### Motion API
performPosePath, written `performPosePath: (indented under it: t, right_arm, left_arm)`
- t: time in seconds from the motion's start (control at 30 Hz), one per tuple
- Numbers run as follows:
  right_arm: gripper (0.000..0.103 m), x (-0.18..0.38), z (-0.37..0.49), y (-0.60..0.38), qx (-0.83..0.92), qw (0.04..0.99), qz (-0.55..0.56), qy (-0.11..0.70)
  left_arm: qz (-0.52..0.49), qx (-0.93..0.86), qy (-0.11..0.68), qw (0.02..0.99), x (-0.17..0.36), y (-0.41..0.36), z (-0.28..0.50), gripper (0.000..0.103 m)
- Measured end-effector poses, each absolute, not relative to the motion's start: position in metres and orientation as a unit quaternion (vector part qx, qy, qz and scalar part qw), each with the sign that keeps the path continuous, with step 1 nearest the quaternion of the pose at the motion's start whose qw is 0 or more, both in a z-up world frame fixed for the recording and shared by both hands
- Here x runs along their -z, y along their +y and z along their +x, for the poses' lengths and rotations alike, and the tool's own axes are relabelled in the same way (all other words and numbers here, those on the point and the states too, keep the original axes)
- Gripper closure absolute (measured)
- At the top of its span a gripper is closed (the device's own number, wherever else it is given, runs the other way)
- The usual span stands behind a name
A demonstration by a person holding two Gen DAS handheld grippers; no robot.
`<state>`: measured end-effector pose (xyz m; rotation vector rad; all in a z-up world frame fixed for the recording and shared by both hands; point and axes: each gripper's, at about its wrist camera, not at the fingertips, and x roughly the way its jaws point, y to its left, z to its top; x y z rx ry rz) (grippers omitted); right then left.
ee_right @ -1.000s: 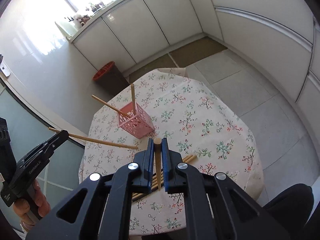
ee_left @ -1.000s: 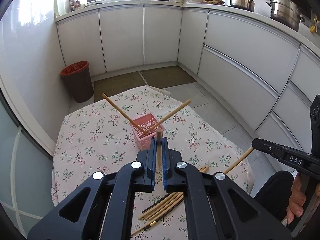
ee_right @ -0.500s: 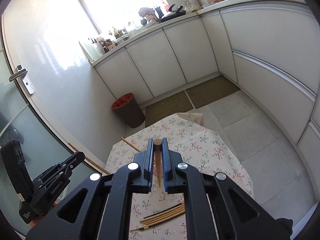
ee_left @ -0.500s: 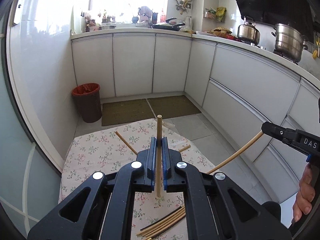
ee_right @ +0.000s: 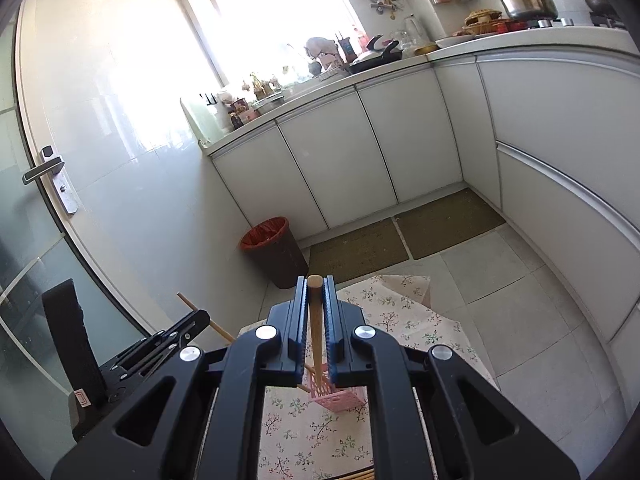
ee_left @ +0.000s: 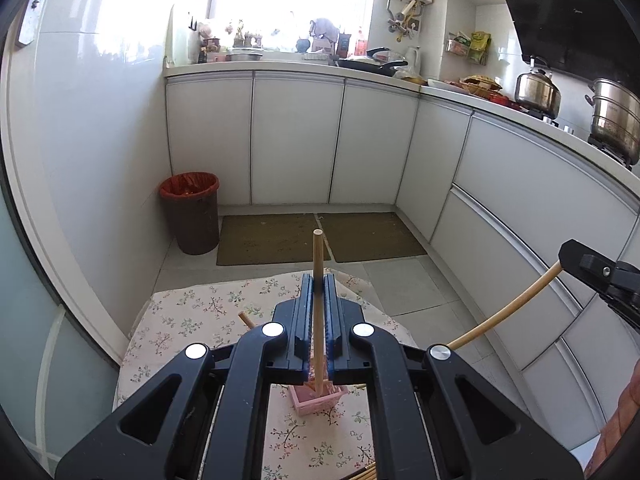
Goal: Organize utensils
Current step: 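Insert both held chopsticks into the pink holder and open both tools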
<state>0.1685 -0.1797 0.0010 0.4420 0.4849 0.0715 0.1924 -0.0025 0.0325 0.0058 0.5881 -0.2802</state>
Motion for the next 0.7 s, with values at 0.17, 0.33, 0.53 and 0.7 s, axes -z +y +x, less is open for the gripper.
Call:
performPosePath:
  t: [0.17,0.33,0.53,0.7]
  right_arm:
    - [0.095,0.013,0.195,-0.176,-0.035,0.943,0.209,0.256]
    - [0.095,0.029,0.214,-0.169,-0.034,0.941,0.201,0.270]
    - [0.095,0.038,0.230,-0.158,-0.037,0.942,0.190,0.276]
    - [0.095,0.039,0.240,-0.149,-0.031,0.946,0.172,0.273]
  left_arm:
    - [-0.012,0.133,0.304,0.943,-0.013,0.002,0.213,0.099]
    - [-0.007,0.129,0.334,0.934,0.015,-0.001,0.228,0.099]
    - [-0.012,0.136,0.359,0.923,0.026,0.003,0.233,0.086]
    - [-0.048,0.133,0.341,0.930,0.013,0.019,0.230,0.080]
